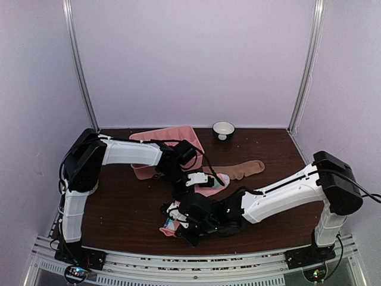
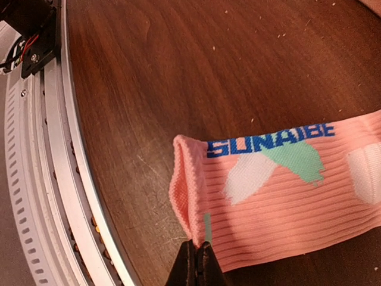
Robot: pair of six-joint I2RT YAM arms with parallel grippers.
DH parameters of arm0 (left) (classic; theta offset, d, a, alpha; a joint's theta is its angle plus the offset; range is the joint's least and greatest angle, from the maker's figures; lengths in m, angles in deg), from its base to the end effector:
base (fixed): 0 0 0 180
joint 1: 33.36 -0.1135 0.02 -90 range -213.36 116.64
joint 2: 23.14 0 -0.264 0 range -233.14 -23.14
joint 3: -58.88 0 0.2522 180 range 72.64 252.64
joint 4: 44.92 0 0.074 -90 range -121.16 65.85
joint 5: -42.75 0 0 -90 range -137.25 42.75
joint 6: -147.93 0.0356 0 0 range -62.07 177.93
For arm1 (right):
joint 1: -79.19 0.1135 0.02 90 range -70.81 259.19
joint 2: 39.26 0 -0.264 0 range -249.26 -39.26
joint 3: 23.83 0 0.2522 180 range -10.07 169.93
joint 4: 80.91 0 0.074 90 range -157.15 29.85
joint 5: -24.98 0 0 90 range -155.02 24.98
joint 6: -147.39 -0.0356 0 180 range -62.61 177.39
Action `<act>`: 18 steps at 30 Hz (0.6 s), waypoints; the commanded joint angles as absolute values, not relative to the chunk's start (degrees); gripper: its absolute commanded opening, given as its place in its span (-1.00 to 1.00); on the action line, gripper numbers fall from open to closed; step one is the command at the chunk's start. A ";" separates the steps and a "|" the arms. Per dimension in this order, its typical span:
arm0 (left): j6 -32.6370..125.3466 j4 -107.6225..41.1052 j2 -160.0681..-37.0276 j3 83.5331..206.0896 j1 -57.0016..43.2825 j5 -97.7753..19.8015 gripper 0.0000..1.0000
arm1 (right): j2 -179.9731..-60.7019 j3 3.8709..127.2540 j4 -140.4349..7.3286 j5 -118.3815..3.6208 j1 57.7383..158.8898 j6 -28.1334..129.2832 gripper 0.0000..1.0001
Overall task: Roll the socks
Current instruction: Roll the sock at the center of the board.
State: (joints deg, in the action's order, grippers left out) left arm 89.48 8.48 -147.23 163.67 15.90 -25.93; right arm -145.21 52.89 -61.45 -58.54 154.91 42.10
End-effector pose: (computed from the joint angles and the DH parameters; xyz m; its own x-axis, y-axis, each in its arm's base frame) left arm 0.2760 -0.3402 0.1465 -0.1248 0.8917 -0.4351 0.9877 0.0698 -0.1402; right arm 0.0910 0.3739 0.1620 -0.4375 -0.6566 -0.6144 -0.8977 0.3587 0.2559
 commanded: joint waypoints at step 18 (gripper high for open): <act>87.38 2.92 -131.72 159.11 14.32 -31.85 0.96 | -149.66 40.09 -74.33 -41.58 147.65 22.46 -1.00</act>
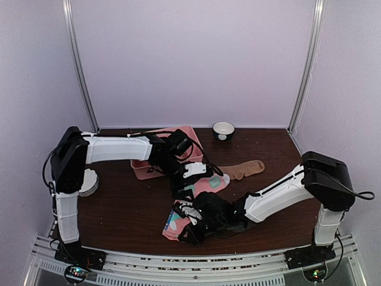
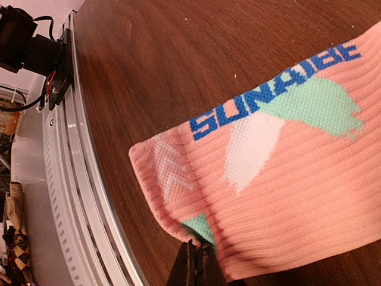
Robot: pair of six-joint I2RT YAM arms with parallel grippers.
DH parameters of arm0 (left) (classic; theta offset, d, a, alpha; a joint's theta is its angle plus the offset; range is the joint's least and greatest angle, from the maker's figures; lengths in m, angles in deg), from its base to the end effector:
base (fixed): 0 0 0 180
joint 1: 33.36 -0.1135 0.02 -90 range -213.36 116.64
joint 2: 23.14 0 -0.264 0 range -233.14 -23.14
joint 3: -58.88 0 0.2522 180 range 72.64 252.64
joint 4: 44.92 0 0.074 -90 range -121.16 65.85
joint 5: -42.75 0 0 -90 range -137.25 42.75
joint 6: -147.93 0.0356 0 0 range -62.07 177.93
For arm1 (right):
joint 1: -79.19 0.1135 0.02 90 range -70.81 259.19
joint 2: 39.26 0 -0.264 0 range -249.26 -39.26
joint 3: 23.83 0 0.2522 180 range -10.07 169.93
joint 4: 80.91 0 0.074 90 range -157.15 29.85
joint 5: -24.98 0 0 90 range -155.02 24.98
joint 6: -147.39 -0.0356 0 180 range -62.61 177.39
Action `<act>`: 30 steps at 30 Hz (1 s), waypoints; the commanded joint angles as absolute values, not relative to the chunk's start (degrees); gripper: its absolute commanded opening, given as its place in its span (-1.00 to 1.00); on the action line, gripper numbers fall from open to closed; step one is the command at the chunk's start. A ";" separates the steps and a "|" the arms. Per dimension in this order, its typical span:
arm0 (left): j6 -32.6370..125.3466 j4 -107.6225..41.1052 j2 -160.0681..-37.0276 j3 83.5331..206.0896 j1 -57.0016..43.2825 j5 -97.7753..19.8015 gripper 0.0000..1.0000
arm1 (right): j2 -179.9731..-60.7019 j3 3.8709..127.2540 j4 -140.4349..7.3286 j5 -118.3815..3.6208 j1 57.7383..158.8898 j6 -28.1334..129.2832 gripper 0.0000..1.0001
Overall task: Roll the socks
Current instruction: Roll the sock at the center of the board.
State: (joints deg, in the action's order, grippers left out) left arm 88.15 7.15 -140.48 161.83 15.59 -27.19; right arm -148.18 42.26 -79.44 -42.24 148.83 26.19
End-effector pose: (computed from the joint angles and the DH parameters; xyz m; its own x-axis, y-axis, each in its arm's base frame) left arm 0.2722 -0.3311 0.1868 -0.1184 0.8559 -0.5034 0.9929 0.0958 -0.0707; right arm 0.1148 0.3489 0.1172 -0.7056 -0.5285 -0.4721 -0.6960 0.3914 0.6021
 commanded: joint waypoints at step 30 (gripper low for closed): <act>102.61 -2.76 -113.44 124.74 28.78 -29.82 0.48 | -153.63 36.17 -90.83 -26.88 140.25 4.89 -1.00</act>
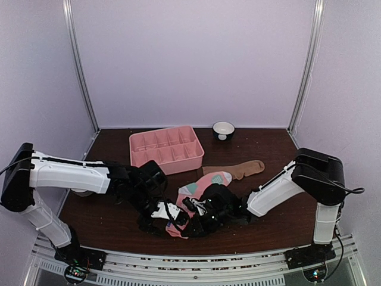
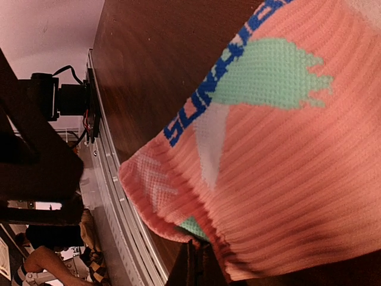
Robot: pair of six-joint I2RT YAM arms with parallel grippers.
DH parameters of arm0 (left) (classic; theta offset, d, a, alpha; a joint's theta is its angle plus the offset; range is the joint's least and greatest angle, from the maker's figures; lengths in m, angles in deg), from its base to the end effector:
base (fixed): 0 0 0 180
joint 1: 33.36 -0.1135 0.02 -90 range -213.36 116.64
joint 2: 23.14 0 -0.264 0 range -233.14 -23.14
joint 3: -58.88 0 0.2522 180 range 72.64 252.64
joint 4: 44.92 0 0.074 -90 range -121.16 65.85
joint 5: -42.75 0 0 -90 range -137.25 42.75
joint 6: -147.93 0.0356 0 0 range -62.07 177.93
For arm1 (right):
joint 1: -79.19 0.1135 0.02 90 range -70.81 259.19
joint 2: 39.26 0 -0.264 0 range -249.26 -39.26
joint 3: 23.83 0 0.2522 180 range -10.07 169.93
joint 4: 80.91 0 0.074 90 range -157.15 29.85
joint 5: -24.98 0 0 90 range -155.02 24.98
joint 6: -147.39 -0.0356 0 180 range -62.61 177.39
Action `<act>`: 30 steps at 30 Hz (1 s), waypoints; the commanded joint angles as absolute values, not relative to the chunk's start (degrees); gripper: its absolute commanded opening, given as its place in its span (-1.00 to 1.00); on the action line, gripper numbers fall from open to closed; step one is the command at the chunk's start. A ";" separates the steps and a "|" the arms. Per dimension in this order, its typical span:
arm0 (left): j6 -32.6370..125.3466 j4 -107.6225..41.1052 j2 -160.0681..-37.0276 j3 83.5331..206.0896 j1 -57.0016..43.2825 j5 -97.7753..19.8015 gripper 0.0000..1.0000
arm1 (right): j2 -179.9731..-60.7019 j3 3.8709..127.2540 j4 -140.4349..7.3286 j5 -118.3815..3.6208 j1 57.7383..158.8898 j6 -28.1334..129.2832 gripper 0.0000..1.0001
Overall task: Roll the socks
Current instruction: Roll the sock at the center of the board.
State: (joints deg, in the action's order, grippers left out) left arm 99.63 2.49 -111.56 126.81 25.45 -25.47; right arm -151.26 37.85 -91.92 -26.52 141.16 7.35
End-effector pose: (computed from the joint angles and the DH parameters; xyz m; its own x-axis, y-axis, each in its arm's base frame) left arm 0.1385 -0.2543 0.1899 0.2183 0.8323 -0.5096 0.9663 -0.2574 -0.0064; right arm 0.1490 0.3271 0.0996 -0.8942 -0.4031 -0.1946 -0.3609 0.3918 0.8463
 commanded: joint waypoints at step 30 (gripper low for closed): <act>99.35 -17.68 -115.79 118.41 36.95 -51.95 -0.01 | -155.10 33.58 -99.39 -25.67 138.82 -0.40 -1.00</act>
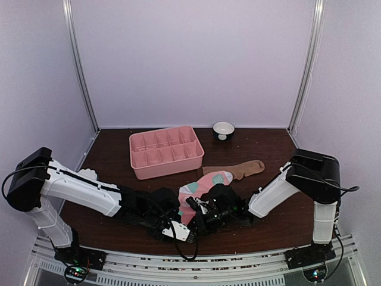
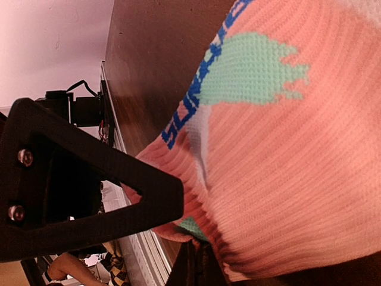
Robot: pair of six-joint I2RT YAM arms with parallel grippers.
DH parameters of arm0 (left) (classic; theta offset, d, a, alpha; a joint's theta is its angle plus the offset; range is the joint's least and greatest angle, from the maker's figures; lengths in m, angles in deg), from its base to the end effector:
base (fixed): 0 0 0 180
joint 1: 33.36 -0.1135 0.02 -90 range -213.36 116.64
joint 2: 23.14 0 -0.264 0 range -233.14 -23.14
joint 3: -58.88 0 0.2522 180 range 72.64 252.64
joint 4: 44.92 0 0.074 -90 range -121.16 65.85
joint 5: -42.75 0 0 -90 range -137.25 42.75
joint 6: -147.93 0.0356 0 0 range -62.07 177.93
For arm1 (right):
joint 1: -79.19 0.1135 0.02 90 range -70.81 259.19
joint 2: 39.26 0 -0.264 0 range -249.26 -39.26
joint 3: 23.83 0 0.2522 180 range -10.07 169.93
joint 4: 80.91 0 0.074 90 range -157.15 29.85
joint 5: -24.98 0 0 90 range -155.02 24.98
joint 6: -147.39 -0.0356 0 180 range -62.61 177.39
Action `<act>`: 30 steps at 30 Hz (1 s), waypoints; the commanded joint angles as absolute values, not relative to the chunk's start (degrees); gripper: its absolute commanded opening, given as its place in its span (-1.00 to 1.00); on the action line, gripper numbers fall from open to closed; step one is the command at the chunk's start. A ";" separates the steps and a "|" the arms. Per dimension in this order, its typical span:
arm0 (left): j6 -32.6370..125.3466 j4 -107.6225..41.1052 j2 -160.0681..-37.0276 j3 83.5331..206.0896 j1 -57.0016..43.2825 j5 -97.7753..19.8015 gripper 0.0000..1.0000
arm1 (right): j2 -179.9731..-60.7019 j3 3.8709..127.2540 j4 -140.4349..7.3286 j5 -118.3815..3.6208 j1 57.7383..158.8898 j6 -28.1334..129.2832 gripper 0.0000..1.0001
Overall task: Roll the socks
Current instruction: Roll the sock at the center of the board.
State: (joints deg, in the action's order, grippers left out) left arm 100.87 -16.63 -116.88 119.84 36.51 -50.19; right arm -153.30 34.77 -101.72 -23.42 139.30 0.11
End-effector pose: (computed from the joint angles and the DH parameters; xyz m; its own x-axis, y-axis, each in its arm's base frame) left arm 0.1057 -0.2832 0.1445 0.4125 0.8516 -0.3236 0.8854 -0.2911 0.3624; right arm 0.1556 0.3182 0.0897 -0.9276 -0.3513 -0.1273 -0.2593 0.3599 0.8962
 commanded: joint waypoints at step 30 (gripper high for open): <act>90.69 -4.80 -120.00 127.24 27.60 -33.93 -1.00 | -147.93 25.38 -111.89 -33.29 138.81 0.96 -0.59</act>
State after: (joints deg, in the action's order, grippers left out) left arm 94.18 -10.38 -117.42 123.45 30.85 -42.38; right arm -150.59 28.45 -109.65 -27.50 139.22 -0.26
